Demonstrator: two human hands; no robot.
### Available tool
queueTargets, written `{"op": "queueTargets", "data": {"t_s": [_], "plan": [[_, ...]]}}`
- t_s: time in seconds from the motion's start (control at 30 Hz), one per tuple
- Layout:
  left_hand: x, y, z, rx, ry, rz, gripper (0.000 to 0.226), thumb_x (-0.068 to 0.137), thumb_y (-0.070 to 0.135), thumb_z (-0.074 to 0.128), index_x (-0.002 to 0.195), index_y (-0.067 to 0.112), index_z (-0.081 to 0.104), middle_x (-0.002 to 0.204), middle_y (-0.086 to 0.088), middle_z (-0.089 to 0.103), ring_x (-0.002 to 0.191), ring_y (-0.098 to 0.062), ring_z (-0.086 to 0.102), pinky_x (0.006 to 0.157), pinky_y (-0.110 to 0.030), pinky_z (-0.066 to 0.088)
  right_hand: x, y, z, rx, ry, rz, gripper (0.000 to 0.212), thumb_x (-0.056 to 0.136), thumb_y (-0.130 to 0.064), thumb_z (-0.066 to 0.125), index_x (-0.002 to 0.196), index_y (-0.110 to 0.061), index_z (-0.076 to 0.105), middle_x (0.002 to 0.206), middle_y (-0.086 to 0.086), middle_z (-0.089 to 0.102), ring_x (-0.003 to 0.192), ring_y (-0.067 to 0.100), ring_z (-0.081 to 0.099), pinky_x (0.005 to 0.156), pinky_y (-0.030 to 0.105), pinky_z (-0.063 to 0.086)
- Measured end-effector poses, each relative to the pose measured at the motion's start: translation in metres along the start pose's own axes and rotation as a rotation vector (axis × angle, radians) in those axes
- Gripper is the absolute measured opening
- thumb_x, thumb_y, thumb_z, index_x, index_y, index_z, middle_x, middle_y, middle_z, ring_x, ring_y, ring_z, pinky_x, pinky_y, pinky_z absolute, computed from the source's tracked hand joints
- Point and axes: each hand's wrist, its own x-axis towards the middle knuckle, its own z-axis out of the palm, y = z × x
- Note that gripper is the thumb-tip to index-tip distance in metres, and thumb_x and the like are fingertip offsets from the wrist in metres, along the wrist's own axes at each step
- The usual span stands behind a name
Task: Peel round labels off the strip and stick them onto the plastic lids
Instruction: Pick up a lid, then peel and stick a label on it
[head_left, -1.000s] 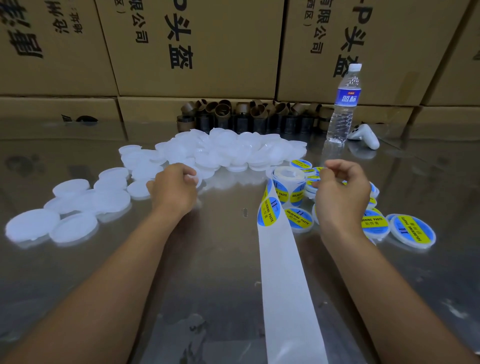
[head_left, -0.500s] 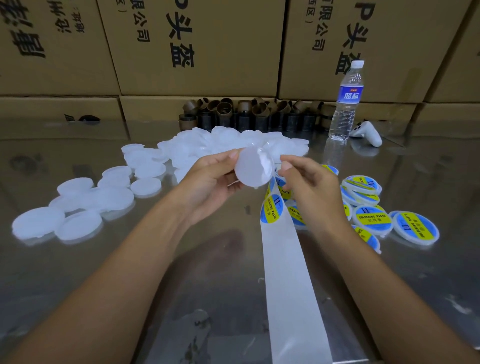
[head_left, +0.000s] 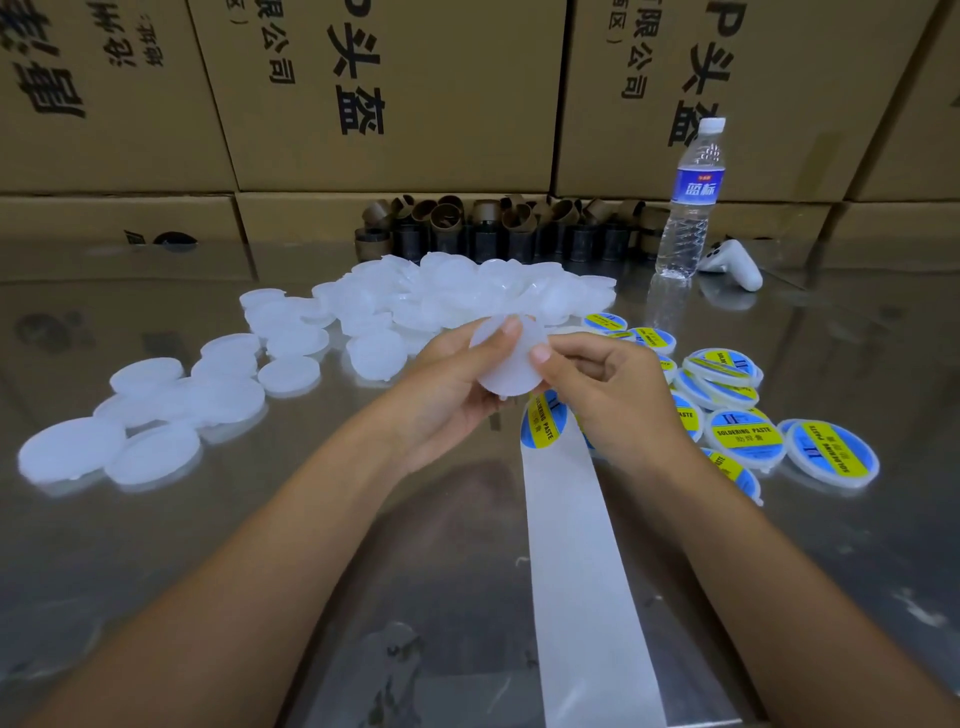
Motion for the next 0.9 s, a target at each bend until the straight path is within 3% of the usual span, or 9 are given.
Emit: {"op": "queueTargets", "data": {"t_s": [0.13, 0.2, 0.27, 0.33, 0.47, 0.6, 0.67, 0.77, 0.9], "plan": [[0.0, -0.005, 0.004, -0.029, 0.012, -0.007, 0.028, 0.082, 0.032, 0.058, 0.103, 0.015, 0.065, 0.087, 0.002, 0.066, 0.067, -0.006, 0.06, 0.055, -0.018, 0.046, 0.0, 0.001, 0.001, 0.024, 0.038, 0.005, 0.003, 0.086, -0.02, 0.067, 0.083, -0.02, 0.069, 0.078, 0.024, 0.068, 0.079, 0.037, 0.066, 0.082, 0.043, 0.052], [0.001, -0.004, 0.001, -0.072, 0.055, -0.015, 0.02, 0.088, 0.026, 0.056, 0.1, 0.014, 0.066, 0.078, 0.006, 0.067, 0.063, -0.005, 0.058, 0.054, -0.019, 0.045, 0.002, 0.005, 0.0, -0.047, 0.143, -0.014, 0.009, 0.085, -0.025, 0.068, 0.077, -0.025, 0.064, 0.067, 0.017, 0.065, 0.063, 0.025, 0.061, 0.068, 0.031, 0.049], [0.003, -0.005, -0.002, -0.115, 0.106, -0.021, 0.016, 0.092, 0.021, 0.054, 0.099, 0.014, 0.067, 0.07, 0.011, 0.067, 0.061, -0.004, 0.058, 0.055, -0.019, 0.046, 0.003, 0.01, -0.003, -0.223, 0.254, -0.056, 0.015, 0.085, -0.025, 0.068, 0.073, -0.028, 0.058, 0.058, -0.003, 0.059, 0.055, 0.006, 0.053, 0.06, 0.022, 0.044], [0.003, -0.005, -0.004, -0.173, 0.135, -0.028, 0.016, 0.092, 0.018, 0.055, 0.1, 0.013, 0.068, 0.07, 0.01, 0.067, 0.062, -0.005, 0.06, 0.058, -0.02, 0.049, 0.003, 0.014, -0.004, -0.405, 0.285, -0.064, 0.016, 0.083, -0.023, 0.068, 0.076, -0.028, 0.054, 0.059, -0.01, 0.054, 0.057, 0.005, 0.049, 0.061, 0.027, 0.043], [0.004, -0.004, -0.005, -0.234, 0.188, -0.029, 0.014, 0.093, 0.013, 0.054, 0.097, 0.011, 0.068, 0.087, 0.004, 0.064, 0.073, -0.008, 0.063, 0.065, -0.024, 0.055, 0.0, 0.018, -0.003, -0.566, 0.148, -0.009, 0.018, 0.082, -0.022, 0.068, 0.088, -0.027, 0.052, 0.06, -0.012, 0.057, 0.062, 0.007, 0.05, 0.065, 0.033, 0.044], [0.004, -0.004, -0.004, -0.253, 0.208, -0.023, 0.013, 0.094, 0.008, 0.053, 0.097, 0.006, 0.065, 0.095, -0.001, 0.064, 0.075, -0.01, 0.067, 0.065, -0.026, 0.058, 0.001, 0.016, -0.002, -0.485, 0.078, 0.056, 0.021, 0.083, -0.008, 0.065, 0.097, -0.021, 0.058, 0.061, -0.007, 0.059, 0.056, 0.006, 0.049, 0.065, 0.028, 0.046], [0.005, -0.005, -0.004, -0.235, 0.229, -0.031, 0.012, 0.095, 0.007, 0.052, 0.096, 0.004, 0.064, 0.095, -0.006, 0.063, 0.081, -0.016, 0.066, 0.066, -0.028, 0.059, 0.002, 0.012, -0.002, -0.365, 0.087, 0.108, 0.022, 0.084, -0.004, 0.064, 0.101, -0.017, 0.059, 0.064, -0.004, 0.061, 0.053, 0.004, 0.051, 0.057, 0.02, 0.042], [0.006, -0.007, -0.005, -0.188, 0.241, -0.033, 0.014, 0.096, 0.004, 0.049, 0.092, 0.003, 0.063, 0.091, -0.007, 0.069, 0.08, -0.019, 0.071, 0.067, -0.031, 0.06, 0.003, 0.006, -0.003, -0.131, 0.131, 0.163, 0.024, 0.086, 0.003, 0.059, 0.101, -0.016, 0.057, 0.067, -0.005, 0.06, 0.047, -0.001, 0.053, 0.045, 0.01, 0.037], [0.006, -0.009, -0.005, -0.162, 0.258, -0.062, 0.015, 0.098, 0.001, 0.046, 0.098, 0.006, 0.06, 0.081, -0.002, 0.075, 0.077, -0.019, 0.073, 0.061, -0.029, 0.059, 0.004, 0.004, -0.005, 0.017, 0.191, 0.206, 0.029, 0.087, 0.006, 0.057, 0.101, -0.02, 0.056, 0.068, -0.007, 0.058, 0.048, -0.002, 0.051, 0.043, 0.008, 0.036]]}}
